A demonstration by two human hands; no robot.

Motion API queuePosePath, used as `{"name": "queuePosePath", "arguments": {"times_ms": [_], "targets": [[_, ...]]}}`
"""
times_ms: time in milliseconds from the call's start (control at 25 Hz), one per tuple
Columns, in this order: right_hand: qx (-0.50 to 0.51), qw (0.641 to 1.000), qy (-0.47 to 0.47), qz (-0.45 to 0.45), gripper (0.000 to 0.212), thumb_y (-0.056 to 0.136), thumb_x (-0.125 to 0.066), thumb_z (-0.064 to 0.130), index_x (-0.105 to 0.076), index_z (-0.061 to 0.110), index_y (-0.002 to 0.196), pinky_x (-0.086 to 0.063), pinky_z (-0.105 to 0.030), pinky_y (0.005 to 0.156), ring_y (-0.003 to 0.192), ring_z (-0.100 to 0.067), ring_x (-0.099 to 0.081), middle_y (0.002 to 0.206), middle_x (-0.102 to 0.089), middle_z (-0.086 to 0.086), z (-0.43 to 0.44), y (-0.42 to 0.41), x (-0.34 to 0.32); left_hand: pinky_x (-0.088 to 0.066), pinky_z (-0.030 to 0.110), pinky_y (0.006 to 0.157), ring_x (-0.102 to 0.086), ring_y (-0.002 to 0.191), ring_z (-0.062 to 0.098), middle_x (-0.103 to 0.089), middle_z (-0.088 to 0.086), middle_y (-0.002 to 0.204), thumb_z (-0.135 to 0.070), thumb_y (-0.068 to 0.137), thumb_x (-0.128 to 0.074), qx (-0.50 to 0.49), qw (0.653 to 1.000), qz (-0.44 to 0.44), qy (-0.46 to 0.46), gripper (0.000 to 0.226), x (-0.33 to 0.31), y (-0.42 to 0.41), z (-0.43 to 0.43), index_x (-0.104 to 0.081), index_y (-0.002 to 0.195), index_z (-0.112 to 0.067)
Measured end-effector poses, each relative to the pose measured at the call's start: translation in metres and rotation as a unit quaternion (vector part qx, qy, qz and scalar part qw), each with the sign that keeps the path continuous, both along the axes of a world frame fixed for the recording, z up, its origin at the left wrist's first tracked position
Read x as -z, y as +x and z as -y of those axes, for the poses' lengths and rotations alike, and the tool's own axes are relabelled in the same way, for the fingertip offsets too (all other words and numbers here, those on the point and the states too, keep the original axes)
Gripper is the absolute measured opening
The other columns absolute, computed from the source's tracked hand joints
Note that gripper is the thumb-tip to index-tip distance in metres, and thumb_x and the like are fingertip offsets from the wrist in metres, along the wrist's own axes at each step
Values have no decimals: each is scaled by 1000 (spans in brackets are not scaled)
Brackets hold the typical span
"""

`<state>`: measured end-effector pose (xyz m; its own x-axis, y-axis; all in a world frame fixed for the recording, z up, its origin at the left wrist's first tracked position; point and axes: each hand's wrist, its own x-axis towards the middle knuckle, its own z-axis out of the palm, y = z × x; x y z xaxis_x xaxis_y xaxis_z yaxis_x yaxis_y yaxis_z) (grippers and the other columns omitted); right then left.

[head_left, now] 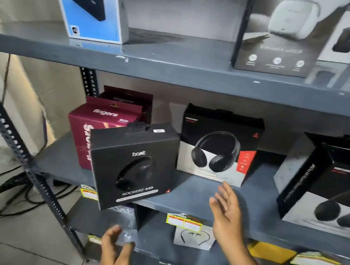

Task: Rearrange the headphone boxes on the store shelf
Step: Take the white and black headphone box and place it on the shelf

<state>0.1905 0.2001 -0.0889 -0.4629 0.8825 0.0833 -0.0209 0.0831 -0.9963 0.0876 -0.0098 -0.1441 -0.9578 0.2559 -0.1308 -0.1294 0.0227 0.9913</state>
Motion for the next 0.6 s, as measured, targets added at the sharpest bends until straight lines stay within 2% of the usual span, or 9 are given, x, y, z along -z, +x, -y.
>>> {"name": "queuePosePath", "arguments": {"times_ms": [40, 80, 160, 240, 320, 400, 520, 560, 600], "targets": [[38, 999, -2, -1, 50, 89, -55, 0, -42, 14, 135, -45, -13, 90, 112, -15, -55, 126, -52, -6, -7, 21, 4, -50, 18, 89, -65, 93, -5, -64, 15, 119, -9, 56, -60, 41, 999, 12, -1, 47, 6, 16, -13, -64, 89, -43], [78, 997, -5, 2, 46, 88, -56, -2, -47, 17, 129, -46, -7, 85, 105, -11, -58, 122, -53, -8, -13, 40, 7, -49, 13, 80, -63, 82, -15, -67, 9, 114, -12, 56, -63, 92, 996, 18, -5, 46, 9, 29, -25, -66, 85, -47], [169, 986, -7, 4, 45, 86, -56, -8, -56, 32, 108, -46, -4, 79, 89, 5, -62, 111, -56, -7, -35, 84, 12, -45, 19, 85, -61, 91, -19, -68, -2, 116, -21, 58, -67, 208, 978, 8, -27, 42, 5, 57, -55, -67, 88, -51], [263, 965, 3, 13, 47, 86, -56, -8, -62, 37, 102, -50, -17, 87, 90, 2, -62, 106, -58, -3, -63, 134, 9, -46, 20, 94, -60, 110, -5, -65, -7, 121, -27, 68, -66, 285, 958, -36, -20, 36, -13, 80, -91, -64, 100, -44], [348, 936, 30, 42, 39, 83, -62, 9, -57, 26, 118, -47, -42, 100, 108, -24, -60, 118, -58, -13, -95, 181, -4, -39, 21, 105, -55, 120, 0, -60, -13, 127, -38, 74, -61, 335, 937, -101, -8, 37, -39, 99, -138, -57, 111, -40], [399, 913, 52, 70, 51, 77, -59, 23, -49, 12, 126, -42, -51, 103, 114, -35, -56, 126, -56, -21, -130, 212, -25, -32, 25, 112, -47, 130, 5, -54, -8, 138, -38, 79, -56, 372, 917, -144, 5, 47, -64, 114, -189, -50, 126, -35], [392, 912, 60, 102, 53, 83, -56, 20, -41, 8, 133, -41, -45, 105, 116, -31, -54, 127, -55, -17, -171, 244, -63, -25, 29, 117, -35, 140, 14, -41, -2, 150, -28, 85, -57, 402, 903, -153, 4, 65, -104, 140, -255, -36, 146, -15], [371, 920, 54, 114, 53, 86, -54, 16, -38, 7, 135, -43, -36, 100, 112, -26, -53, 121, -54, -13, -178, 250, -73, -25, 26, 115, -35, 139, 12, -41, -6, 145, -24, 88, -57, 414, 901, -132, 1, 65, -115, 148, -271, -33, 147, -14], [339, 933, 48, 112, 50, 88, -52, 9, -38, 8, 135, -45, -24, 88, 104, -20, -51, 113, -52, -9, -184, 255, -78, -26, 23, 111, -37, 134, 10, -43, -9, 138, -22, 89, -56, 426, 899, -106, -9, 63, -122, 154, -284, -33, 147, -13]]}}
